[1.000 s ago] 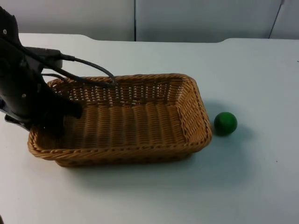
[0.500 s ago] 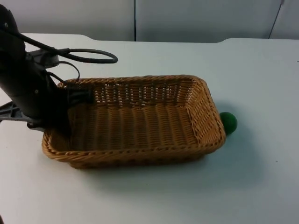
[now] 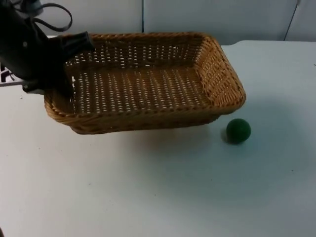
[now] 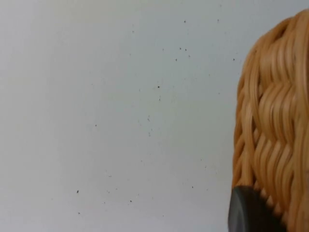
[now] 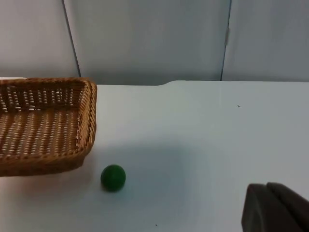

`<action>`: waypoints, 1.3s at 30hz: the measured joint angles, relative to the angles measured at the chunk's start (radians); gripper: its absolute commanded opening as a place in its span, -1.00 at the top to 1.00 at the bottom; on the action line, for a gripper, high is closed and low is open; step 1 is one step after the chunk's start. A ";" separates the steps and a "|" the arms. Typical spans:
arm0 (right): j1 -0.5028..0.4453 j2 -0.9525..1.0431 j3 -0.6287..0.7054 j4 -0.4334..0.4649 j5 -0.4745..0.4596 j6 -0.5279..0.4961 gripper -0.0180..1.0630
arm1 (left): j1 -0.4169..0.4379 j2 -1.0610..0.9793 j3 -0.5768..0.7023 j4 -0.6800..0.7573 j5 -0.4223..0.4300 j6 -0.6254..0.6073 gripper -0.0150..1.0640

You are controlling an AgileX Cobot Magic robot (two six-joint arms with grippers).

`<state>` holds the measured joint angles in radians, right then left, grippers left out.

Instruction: Pick up the basket with the left hand and place the ball into the basket with the right hand.

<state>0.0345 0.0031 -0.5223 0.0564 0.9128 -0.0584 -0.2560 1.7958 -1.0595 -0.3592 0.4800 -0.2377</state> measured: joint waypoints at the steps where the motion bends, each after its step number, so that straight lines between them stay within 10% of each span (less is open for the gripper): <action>1: 0.000 0.000 0.000 0.000 0.000 0.000 0.97 | 0.000 -0.008 0.001 0.019 0.007 -0.020 0.97; 16: 0.000 0.000 0.000 0.000 0.000 0.000 0.97 | 0.053 -0.124 0.245 0.026 -0.054 -0.081 0.97; 39: 0.000 0.000 0.000 0.000 0.000 0.000 0.97 | 0.053 -0.150 0.247 -0.132 -0.103 -0.070 0.97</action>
<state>0.0345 0.0031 -0.5223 0.0564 0.9128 -0.0584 -0.2034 1.6453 -0.8127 -0.4914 0.3775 -0.3081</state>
